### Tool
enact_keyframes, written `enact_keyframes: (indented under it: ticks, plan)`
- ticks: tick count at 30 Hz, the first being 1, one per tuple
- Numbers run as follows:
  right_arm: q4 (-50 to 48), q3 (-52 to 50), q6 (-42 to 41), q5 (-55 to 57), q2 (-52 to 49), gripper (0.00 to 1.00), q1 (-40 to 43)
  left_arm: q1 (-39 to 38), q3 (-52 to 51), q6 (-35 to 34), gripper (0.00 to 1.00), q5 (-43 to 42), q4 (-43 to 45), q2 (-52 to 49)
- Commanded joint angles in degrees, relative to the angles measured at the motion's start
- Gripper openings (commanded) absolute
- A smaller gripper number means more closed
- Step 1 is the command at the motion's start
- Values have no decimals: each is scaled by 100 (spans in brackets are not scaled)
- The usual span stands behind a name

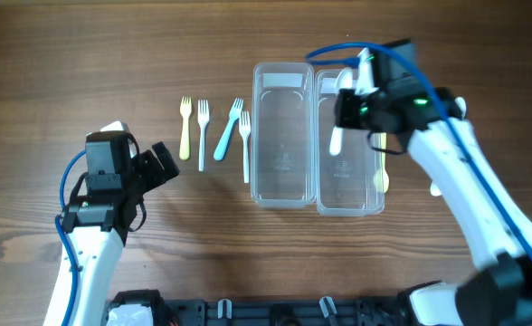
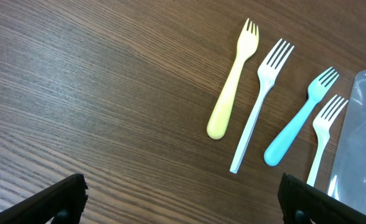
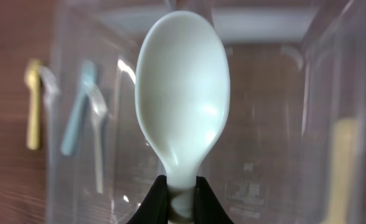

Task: Pack container
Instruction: 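Grasp a white spoon with the right gripper, drop it in right container, then move the right gripper back to the yellow spoon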

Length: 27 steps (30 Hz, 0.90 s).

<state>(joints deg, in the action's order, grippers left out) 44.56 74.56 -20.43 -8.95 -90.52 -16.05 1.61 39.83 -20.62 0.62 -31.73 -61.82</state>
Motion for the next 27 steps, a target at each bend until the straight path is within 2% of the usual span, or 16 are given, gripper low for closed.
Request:
enact_keyframes:
  ticks: [1,4,6,8,11,15,18,23,27]
  plan:
    - [-96,-310,-551,153,-667,6,-50,11,105,90,100,55,0,-13]
    - [-107,-308,-356,22,-844,20,-48,11,105,90,100,55,0,-13]
    - [-98,-243,-103,-9,-726,40,-48,11,105,90,100,55,0,-13]
    - [-87,-138,149,4,-505,50,-42,11,105,90,100,55,0,-13]
    - [-79,17,223,170,39,57,87,11,105,90,100,55,0,-13]
    - [68,22,-157,737,750,58,549,11,105,90,100,55,0,-13]
    - [315,22,-317,1104,881,58,986,11,105,90,100,55,0,-13]
    - [573,-197,-356,1154,514,59,1762,11,105,90,100,55,0,-13]
    - [568,-501,-350,1152,-68,60,1897,11,105,90,100,55,0,-13]
